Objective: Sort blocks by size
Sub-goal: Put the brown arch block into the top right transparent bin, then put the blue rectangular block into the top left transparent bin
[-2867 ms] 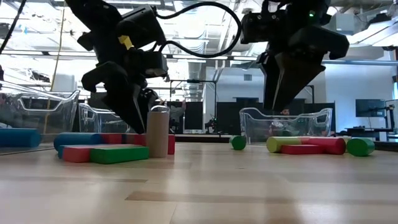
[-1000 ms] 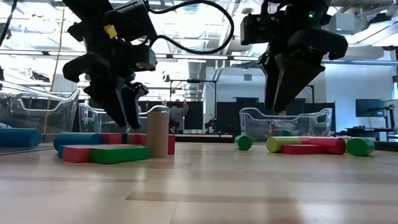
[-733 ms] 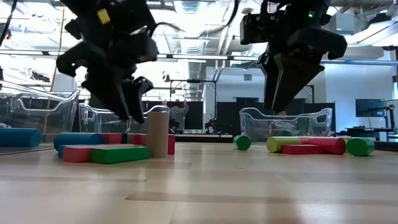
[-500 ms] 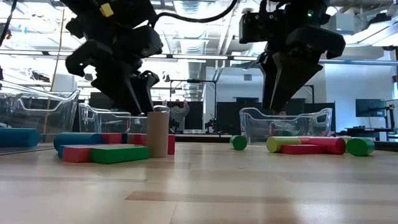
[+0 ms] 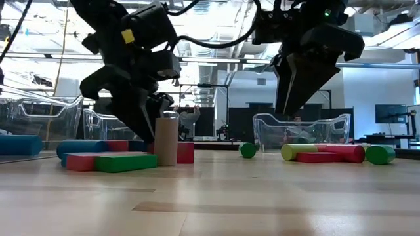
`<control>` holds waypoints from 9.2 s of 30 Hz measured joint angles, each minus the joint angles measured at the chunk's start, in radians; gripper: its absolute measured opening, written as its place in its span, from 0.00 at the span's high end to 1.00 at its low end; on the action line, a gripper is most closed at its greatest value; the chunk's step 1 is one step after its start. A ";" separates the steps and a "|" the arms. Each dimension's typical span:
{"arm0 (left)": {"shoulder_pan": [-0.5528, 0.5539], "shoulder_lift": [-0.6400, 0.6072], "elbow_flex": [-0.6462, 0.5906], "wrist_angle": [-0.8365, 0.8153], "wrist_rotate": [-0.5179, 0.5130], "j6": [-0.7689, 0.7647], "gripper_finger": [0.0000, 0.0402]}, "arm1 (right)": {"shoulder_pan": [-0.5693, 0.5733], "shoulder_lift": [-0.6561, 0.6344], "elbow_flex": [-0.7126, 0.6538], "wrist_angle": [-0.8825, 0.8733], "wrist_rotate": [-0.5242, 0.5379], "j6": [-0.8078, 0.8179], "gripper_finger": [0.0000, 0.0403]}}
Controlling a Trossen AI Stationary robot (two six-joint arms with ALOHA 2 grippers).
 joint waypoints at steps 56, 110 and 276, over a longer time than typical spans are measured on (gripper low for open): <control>0.102 -0.257 0.009 0.114 0.583 0.003 0.73 | 0.045 -0.029 0.001 0.661 0.301 -0.693 0.35; 0.128 -0.231 0.007 0.338 0.801 -0.102 0.73 | 0.012 -0.025 0.000 0.765 0.145 -0.764 0.48; 0.051 -0.410 -0.113 -0.010 0.443 0.016 0.50 | -0.546 -0.534 -0.150 -0.062 -0.068 -0.134 0.44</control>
